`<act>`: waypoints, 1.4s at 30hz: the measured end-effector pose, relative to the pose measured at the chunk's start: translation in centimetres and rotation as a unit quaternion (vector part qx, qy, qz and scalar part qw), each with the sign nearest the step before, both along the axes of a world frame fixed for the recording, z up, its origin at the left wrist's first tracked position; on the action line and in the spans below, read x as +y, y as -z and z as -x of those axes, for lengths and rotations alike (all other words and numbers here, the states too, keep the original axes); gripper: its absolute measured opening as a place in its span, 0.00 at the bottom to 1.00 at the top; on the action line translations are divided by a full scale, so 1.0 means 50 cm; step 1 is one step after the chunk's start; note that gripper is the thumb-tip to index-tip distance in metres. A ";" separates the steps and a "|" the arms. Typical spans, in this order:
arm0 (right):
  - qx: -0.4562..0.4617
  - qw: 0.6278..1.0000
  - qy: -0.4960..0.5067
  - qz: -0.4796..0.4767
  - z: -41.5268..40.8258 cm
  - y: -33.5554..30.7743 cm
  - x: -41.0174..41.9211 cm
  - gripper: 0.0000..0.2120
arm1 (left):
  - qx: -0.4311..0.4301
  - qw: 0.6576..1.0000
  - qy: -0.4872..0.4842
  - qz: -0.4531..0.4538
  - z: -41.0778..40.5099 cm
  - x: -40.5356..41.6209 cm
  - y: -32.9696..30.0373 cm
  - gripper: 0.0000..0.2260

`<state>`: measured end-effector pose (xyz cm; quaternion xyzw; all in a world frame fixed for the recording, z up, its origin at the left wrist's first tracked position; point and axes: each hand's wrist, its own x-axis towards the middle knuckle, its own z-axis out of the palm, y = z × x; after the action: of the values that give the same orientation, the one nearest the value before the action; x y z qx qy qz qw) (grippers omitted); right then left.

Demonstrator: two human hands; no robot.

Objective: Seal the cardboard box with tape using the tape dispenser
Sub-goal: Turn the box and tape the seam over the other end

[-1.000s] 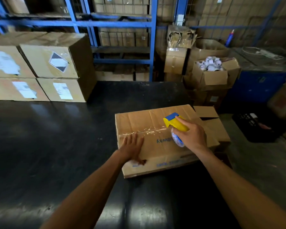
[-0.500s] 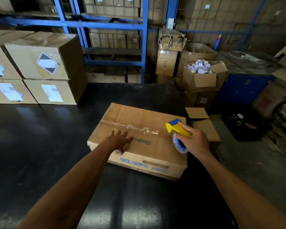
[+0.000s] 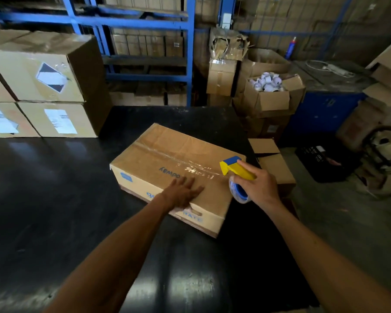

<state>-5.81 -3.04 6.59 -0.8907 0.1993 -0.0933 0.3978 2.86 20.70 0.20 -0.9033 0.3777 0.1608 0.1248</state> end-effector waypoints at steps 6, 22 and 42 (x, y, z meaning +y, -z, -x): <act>0.014 0.999 0.017 -0.028 0.013 -0.006 -0.028 0.27 | 0.122 0.977 -0.174 0.019 0.001 -0.072 -0.051 0.50; 0.018 0.998 -0.015 -0.056 0.009 -0.009 -0.017 0.26 | 0.044 0.997 -0.028 0.049 0.065 0.141 -0.014 0.39; -0.009 0.995 -0.094 -0.018 0.000 0.016 0.037 0.28 | -0.005 0.995 -0.089 0.054 0.094 0.093 0.006 0.34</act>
<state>-5.83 -1.20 5.78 -0.8973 0.1124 -0.0599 0.4226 -1.83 25.37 -0.08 -0.9396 0.3031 0.1458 0.0634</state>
